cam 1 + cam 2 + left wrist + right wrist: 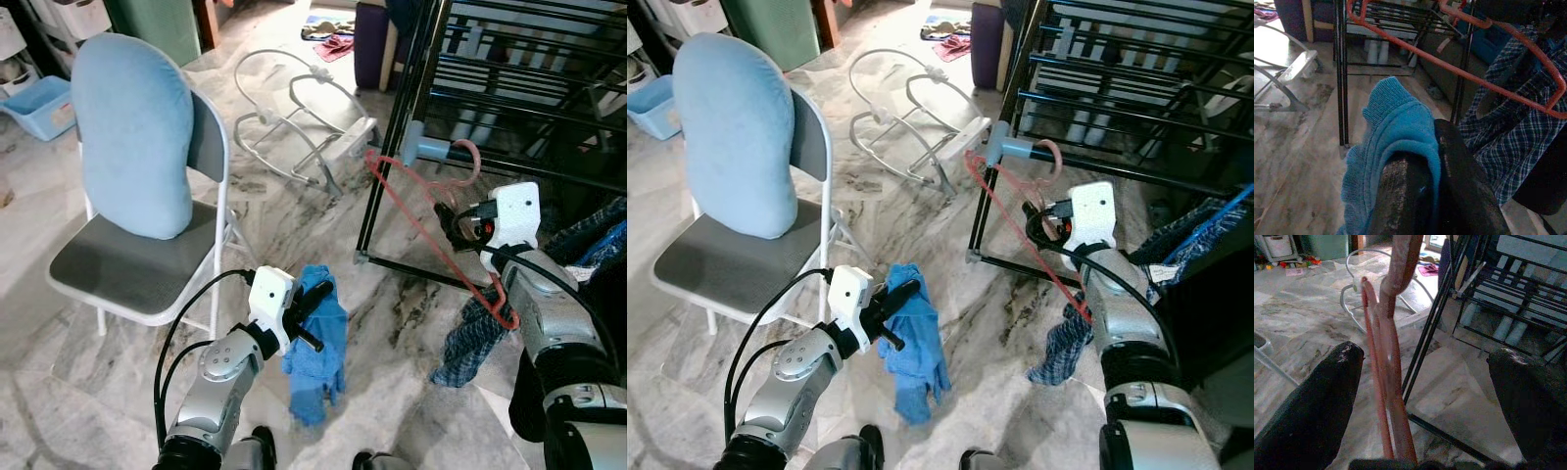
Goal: Hang hanger
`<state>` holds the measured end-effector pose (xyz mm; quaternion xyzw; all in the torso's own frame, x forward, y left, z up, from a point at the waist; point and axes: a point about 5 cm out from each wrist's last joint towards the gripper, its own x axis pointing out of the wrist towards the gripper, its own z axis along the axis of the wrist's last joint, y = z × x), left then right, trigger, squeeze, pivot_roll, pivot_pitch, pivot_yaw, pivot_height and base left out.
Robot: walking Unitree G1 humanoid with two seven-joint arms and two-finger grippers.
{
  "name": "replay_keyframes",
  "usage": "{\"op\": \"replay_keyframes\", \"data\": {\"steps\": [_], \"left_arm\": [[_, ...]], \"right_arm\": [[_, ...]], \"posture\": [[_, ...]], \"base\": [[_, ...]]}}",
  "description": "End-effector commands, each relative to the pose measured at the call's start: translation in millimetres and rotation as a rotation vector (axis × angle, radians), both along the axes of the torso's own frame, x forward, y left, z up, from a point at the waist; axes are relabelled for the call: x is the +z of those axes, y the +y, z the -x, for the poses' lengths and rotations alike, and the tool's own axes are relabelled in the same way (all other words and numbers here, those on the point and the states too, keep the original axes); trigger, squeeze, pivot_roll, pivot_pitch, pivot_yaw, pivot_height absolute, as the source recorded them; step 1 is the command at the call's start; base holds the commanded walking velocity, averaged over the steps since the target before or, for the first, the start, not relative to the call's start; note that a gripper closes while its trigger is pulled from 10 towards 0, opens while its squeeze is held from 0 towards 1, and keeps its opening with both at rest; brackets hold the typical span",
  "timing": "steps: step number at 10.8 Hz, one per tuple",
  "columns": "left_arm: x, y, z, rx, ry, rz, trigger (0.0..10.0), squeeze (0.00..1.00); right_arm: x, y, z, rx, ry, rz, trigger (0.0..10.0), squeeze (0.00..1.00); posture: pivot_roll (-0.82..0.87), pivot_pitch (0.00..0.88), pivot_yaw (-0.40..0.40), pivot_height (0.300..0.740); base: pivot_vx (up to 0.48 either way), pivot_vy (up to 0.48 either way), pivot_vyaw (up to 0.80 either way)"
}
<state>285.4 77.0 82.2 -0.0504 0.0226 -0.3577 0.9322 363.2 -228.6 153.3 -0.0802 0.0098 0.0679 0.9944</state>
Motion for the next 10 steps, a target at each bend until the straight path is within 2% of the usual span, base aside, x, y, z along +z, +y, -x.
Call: {"op": "replay_keyframes", "data": {"steps": [1,2,4,5,6,8,10], "left_arm": [[1.8,-2.1,-1.0,-0.014,-0.010,-0.014,10.0,0.00],[1.7,-2.0,-1.0,-0.014,-0.010,-0.014,10.0,0.00],[1.5,1.2,-0.6,0.004,-0.012,-0.015,10.0,0.00],[1.0,2.9,-0.1,0.012,-0.012,-0.014,10.0,0.00],[0.6,4.1,0.2,0.016,-0.011,-0.013,10.0,0.00],[0.8,1.7,-0.5,0.007,-0.013,-0.011,10.0,0.00],[3.4,5.1,-7.2,0.056,-0.028,-0.026,10.0,0.00]], "right_arm": [[2.0,-1.2,0.8,0.007,-0.008,-0.001,2.9,0.00],[1.2,-0.5,1.4,0.018,-0.005,0.000,10.0,0.00],[0.6,-10.6,13.6,-0.035,-0.040,0.007,10.0,0.00],[-0.5,-11.4,22.8,-0.062,-0.081,-0.015,10.0,0.96],[-2.4,-11.1,33.0,-0.096,-0.114,-0.006,10.0,1.00],[4.4,-10.4,45.9,-0.137,-0.171,-0.009,10.0,1.00],[15.8,-15.2,54.9,-0.198,-0.235,0.032,10.0,1.00]], "posture": [[-0.02,0.176,0.023,0.740],[-0.02,0.174,0.021,0.740],[-0.01,0.173,0.009,0.740],[-0.01,0.174,0.009,0.740],[-0.02,0.175,0.012,0.740],[-0.04,0.174,0.022,0.740],[-0.06,0.173,0.034,0.740]], "base": [[0.000,0.000,0.00],[0.000,0.000,0.00],[0.000,0.000,0.00],[0.000,0.000,0.00],[0.000,0.000,0.00],[0.000,0.000,0.00],[0.000,0.000,0.00]]}}
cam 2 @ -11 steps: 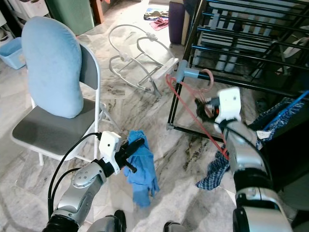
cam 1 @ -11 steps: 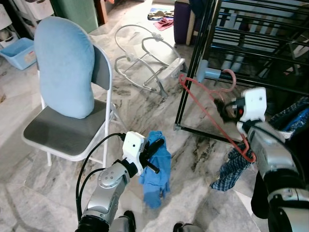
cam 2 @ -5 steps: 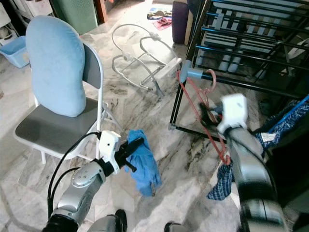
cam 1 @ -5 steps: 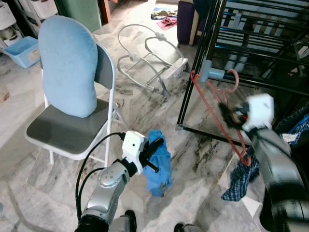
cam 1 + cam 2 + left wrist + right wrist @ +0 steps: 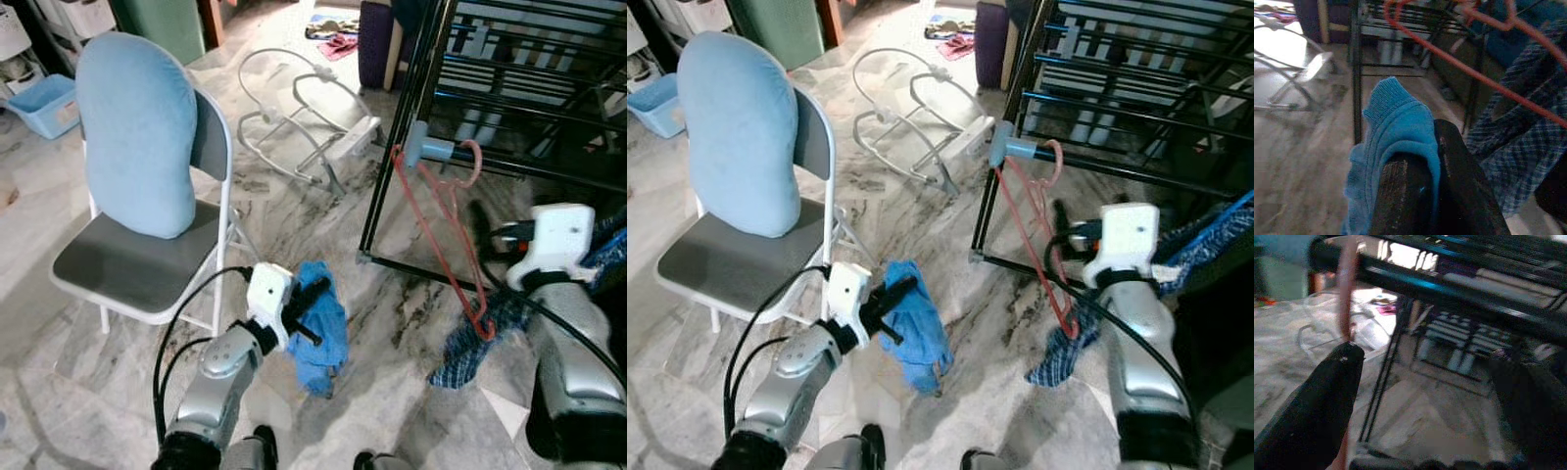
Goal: Hang hanger
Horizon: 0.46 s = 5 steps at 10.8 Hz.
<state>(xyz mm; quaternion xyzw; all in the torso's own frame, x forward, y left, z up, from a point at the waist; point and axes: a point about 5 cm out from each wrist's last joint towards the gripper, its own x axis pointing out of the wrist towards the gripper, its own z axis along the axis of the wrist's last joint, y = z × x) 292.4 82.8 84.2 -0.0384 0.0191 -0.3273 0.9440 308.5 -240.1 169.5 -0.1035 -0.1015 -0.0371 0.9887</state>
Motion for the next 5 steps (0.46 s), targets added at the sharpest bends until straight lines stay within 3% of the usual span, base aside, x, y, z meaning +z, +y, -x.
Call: {"op": "replay_keyframes", "data": {"steps": [1,4,5], "left_arm": [[0.4,4.2,-3.1,0.028,-0.011,-0.021,10.0,0.00],[-1.1,10.9,-6.1,0.059,-0.019,-0.055,10.0,0.00],[-1.9,12.8,-8.7,0.109,-0.023,-0.078,10.0,0.00]], "right_arm": [[2.2,0.4,5.7,-0.029,-0.008,0.022,10.0,1.00],[-4.7,29.0,18.1,0.016,-0.017,0.142,10.0,1.00],[-10.7,43.2,19.2,0.070,-0.002,0.194,10.0,0.91]], "posture": [[-0.07,0.170,0.046,0.740],[-0.11,0.164,0.089,0.740],[-0.10,0.162,0.085,0.740]], "base": [[0.000,0.000,0.00],[0.000,0.000,0.00],[0.000,0.000,0.00]]}}
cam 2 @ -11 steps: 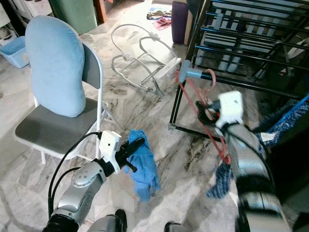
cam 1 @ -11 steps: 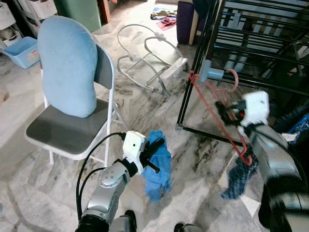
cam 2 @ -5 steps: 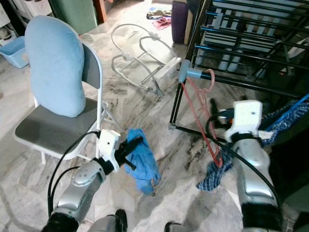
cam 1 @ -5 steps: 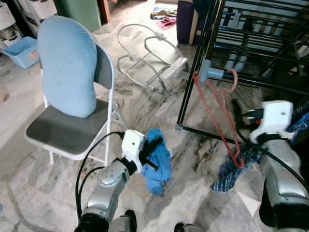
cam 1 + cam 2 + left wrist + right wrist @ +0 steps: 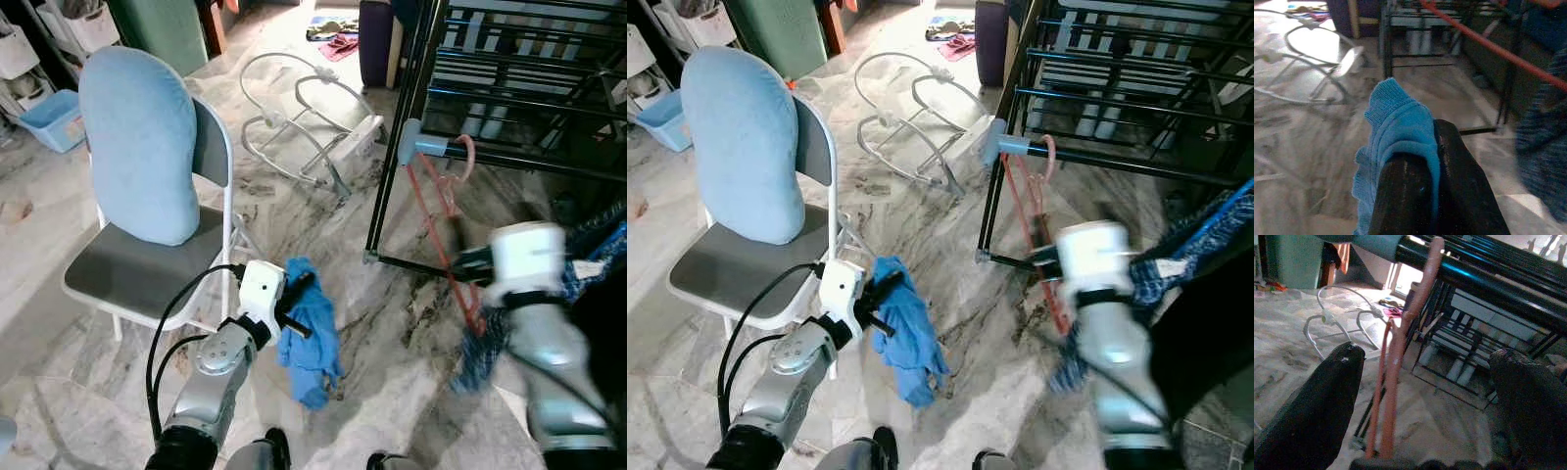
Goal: Hang hanger
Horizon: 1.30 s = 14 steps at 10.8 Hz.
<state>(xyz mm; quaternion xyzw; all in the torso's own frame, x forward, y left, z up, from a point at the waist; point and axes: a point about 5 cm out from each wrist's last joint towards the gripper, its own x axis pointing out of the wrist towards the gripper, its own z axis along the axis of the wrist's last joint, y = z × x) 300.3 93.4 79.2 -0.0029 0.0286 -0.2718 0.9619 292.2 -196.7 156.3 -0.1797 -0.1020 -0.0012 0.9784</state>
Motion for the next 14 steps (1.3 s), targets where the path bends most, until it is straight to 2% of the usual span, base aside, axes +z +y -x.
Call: {"op": "replay_keyframes", "data": {"steps": [1,2,3,4,5,7,8,9,10,14], "left_arm": [[1.8,4.0,-3.4,0.039,-0.012,-0.010,10.0,0.00],[3.3,9.3,-4.6,0.068,-0.016,0.002,10.0,0.00],[2.0,14.4,-4.0,0.093,-0.011,0.014,10.0,0.00],[0.8,17.6,-3.0,0.117,-0.008,0.016,10.0,0.00],[0.5,18.5,-2.9,0.124,-0.009,0.018,10.0,0.00],[-0.1,16.3,-4.5,0.117,-0.009,0.012,10.0,0.00],[1.0,14.6,-6.1,0.116,-0.011,0.014,10.0,0.00],[1.9,13.7,-7.1,0.117,-0.012,0.017,10.0,0.00],[2.0,12.8,-6.8,0.117,-0.013,0.022,10.0,0.00],[-1.8,14.3,-3.9,0.122,-0.001,0.020,10.0,0.00]], "right_arm": [[5.0,6.4,1.4,-0.001,-0.020,-0.007,10.0,0.14],[5.0,1.2,0.2,-0.087,-0.021,-0.096,10.0,0.00],[-0.7,-6.0,1.9,-0.181,-0.015,-0.147,10.0,0.00],[-5.9,-9.3,5.9,-0.220,-0.017,-0.187,10.0,0.00],[-9.2,-12.9,10.8,-0.253,-0.013,-0.197,0.0,0.00],[-15.1,-16.6,13.5,-0.262,0.020,-0.202,0.0,0.00],[-14.9,-16.3,12.4,-0.258,0.020,-0.197,10.0,0.00],[-14.9,-14.7,11.8,-0.253,0.019,-0.199,10.0,0.00],[-15.1,-11.0,11.8,-0.242,0.010,-0.244,10.0,1.00],[-17.9,1.6,11.4,-0.186,0.021,-0.310,10.0,1.00]], "posture": [[-0.09,0.160,0.070,0.740],[-0.08,0.161,0.057,0.740],[-0.07,0.163,0.051,0.740],[-0.06,0.165,0.041,0.740],[-0.07,0.165,0.037,0.740],[-0.08,0.164,0.034,0.740],[-0.08,0.161,0.035,0.740],[-0.08,0.161,0.034,0.740],[-0.08,0.161,0.036,0.740],[-0.07,0.168,0.038,0.740]], "base": [[0.000,0.000,0.00],[0.000,0.000,0.00],[0.000,0.000,0.00],[0.000,0.000,0.00],[0.000,0.000,0.00],[0.000,0.000,0.00],[0.000,0.000,0.00],[0.000,0.000,0.00],[0.000,0.000,0.00],[0.000,0.000,0.00]]}}
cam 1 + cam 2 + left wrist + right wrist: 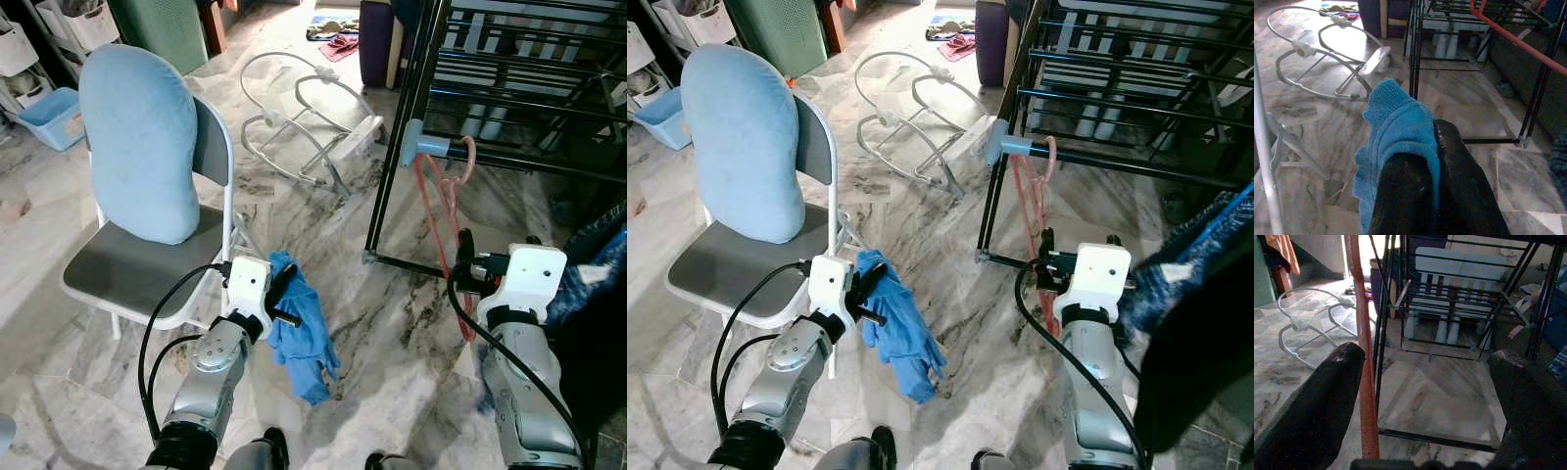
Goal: Hang hanger
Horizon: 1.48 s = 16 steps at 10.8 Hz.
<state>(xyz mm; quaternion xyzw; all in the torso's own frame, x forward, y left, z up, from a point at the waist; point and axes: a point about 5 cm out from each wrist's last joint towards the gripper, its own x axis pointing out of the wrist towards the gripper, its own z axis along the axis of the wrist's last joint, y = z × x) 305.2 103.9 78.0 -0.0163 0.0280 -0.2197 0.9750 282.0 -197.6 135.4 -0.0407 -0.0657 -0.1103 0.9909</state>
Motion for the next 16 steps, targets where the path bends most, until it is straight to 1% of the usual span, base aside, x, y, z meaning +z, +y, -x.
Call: {"op": "replay_keyframes", "data": {"steps": [1,2,5,14,16], "left_arm": [[0.3,4.5,-0.2,0.019,-0.005,-0.002,10.0,0.00],[0.0,4.0,-0.7,0.024,-0.001,0.000,10.0,0.00],[-2.0,1.9,-0.4,0.025,0.015,0.002,10.0,0.00],[-4.9,1.1,1.5,0.022,0.024,-0.007,10.0,0.00],[-6.5,1.7,2.1,0.019,0.027,-0.014,10.0,0.00]], "right_arm": [[2.9,1.9,0.8,0.010,-0.013,-0.009,10.0,0.40],[1.6,1.8,0.2,0.017,-0.009,-0.031,10.0,0.03],[2.0,3.1,-0.8,0.026,-0.006,-0.036,10.0,0.03],[0.6,3.9,-1.8,0.035,0.003,-0.046,10.0,0.04],[-2.4,4.3,-1.1,0.036,0.012,-0.050,10.0,0.04]], "posture": [[-0.07,0.167,0.038,0.740],[-0.07,0.166,0.037,0.740],[-0.08,0.165,0.032,0.740],[-0.07,0.167,0.027,0.740],[-0.07,0.166,0.026,0.740]], "base": [[0.000,0.000,0.00],[0.000,0.000,0.00],[0.000,0.000,0.00],[-0.278,0.000,0.00],[-0.253,0.000,0.00]]}}
